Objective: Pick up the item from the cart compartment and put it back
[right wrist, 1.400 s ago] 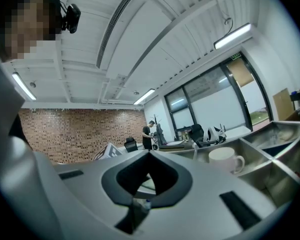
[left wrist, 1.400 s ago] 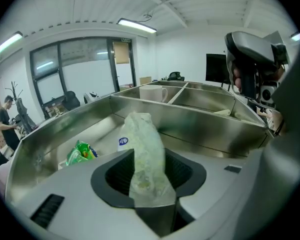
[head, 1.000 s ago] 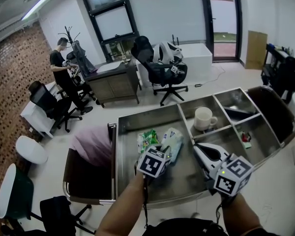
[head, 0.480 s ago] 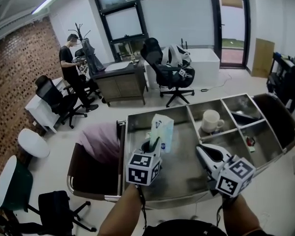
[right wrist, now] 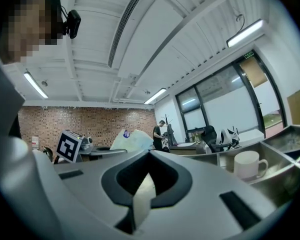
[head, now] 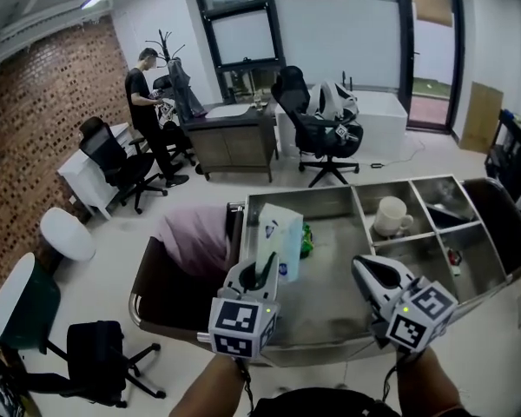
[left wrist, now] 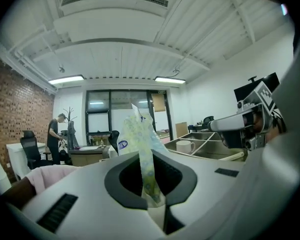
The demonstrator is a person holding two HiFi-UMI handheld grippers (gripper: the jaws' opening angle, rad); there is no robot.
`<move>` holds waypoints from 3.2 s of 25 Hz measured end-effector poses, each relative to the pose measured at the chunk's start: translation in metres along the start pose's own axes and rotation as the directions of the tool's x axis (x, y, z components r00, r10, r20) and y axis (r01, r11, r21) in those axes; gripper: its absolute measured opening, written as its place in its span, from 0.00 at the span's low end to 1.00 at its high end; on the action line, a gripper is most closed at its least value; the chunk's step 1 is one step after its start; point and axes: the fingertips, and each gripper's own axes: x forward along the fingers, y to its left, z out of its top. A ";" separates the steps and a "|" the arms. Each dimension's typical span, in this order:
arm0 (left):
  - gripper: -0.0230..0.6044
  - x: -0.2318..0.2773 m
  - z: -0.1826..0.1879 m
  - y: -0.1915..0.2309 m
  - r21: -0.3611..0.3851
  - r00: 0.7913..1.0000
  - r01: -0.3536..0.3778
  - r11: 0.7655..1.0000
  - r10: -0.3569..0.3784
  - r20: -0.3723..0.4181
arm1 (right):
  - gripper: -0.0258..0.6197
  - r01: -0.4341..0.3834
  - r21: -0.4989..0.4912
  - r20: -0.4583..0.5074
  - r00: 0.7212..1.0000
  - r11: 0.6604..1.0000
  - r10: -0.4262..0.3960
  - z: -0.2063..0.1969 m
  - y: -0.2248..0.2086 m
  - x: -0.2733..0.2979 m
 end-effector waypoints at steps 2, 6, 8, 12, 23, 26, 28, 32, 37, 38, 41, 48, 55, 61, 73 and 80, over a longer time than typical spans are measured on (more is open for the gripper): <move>0.05 -0.014 0.000 0.003 -0.019 1.000 -0.011 1.000 0.011 0.022 | 0.07 -0.009 -0.008 0.000 1.000 1.000 0.009 -0.001 0.006 0.002; 0.05 -0.035 0.000 0.002 -0.061 0.998 -0.024 0.998 0.028 0.063 | 0.07 -0.017 -0.019 -0.005 1.000 1.000 0.017 -0.004 0.013 0.006; 0.05 -0.041 -0.003 -0.001 -0.070 0.996 -0.031 0.997 0.037 0.078 | 0.07 -0.017 -0.021 -0.007 1.000 1.000 0.017 -0.005 0.014 0.005; 0.05 -0.044 -0.011 -0.007 -0.067 0.997 -0.027 0.997 0.032 0.069 | 0.07 -0.014 -0.013 0.001 1.000 1.000 0.014 -0.003 0.012 0.003; 0.05 -0.042 -0.008 -0.006 -0.068 0.998 -0.022 0.997 0.026 0.050 | 0.07 -0.001 0.000 0.007 1.000 1.000 0.001 -0.001 0.011 -0.001; 0.04 -0.040 -0.006 -0.004 -0.078 0.996 -0.061 0.995 0.066 0.065 | 0.07 0.002 0.002 0.010 1.000 1.000 -0.002 -0.002 0.006 -0.005; 0.04 -0.040 -0.005 -0.004 -0.082 0.993 -0.078 0.994 0.085 0.077 | 0.07 0.005 0.006 0.012 1.000 1.000 -0.005 -0.004 0.003 -0.008; 0.04 -0.040 -0.005 -0.003 -0.085 0.993 -0.084 0.993 0.091 0.077 | 0.07 0.008 0.010 0.015 1.000 1.000 -0.009 -0.004 0.004 -0.009; 0.04 -0.036 -0.007 -0.003 -0.093 0.994 -0.076 0.993 0.083 0.076 | 0.07 0.007 0.012 0.019 1.000 1.000 -0.007 -0.005 0.004 -0.008; 0.04 -0.036 -0.008 -0.003 -0.093 0.994 -0.074 0.993 0.081 0.075 | 0.07 0.008 0.012 0.020 1.000 1.000 -0.008 -0.005 0.004 -0.008; 0.05 -0.035 -0.010 -0.002 -0.090 0.995 -0.071 0.993 0.077 0.068 | 0.07 0.012 0.013 0.025 1.000 1.000 -0.012 -0.004 0.004 -0.008; 0.05 -0.035 -0.011 -0.002 -0.085 0.996 -0.061 0.995 0.067 0.059 | 0.07 0.021 0.016 0.026 0.999 1.000 -0.021 -0.002 0.005 -0.010; 0.05 -0.033 -0.013 -0.003 -0.077 0.997 -0.057 0.995 0.061 0.054 | 0.07 0.025 0.015 0.025 0.999 1.000 -0.026 -0.006 0.005 -0.012; 0.05 -0.012 -0.002 -0.006 -0.016 0.997 -0.045 0.999 0.046 0.058 | 0.07 0.029 0.011 0.027 0.999 1.000 -0.029 -0.006 0.001 -0.015; 0.05 0.081 0.001 -0.027 0.120 0.998 0.038 0.992 -0.031 -0.061 | 0.07 0.068 -0.001 0.031 0.997 0.998 -0.068 0.000 -0.012 -0.024; 0.05 0.134 -0.028 -0.031 0.123 0.980 0.083 0.989 -0.058 -0.192 | 0.07 0.090 0.009 0.045 0.995 0.996 -0.090 0.002 -0.018 -0.034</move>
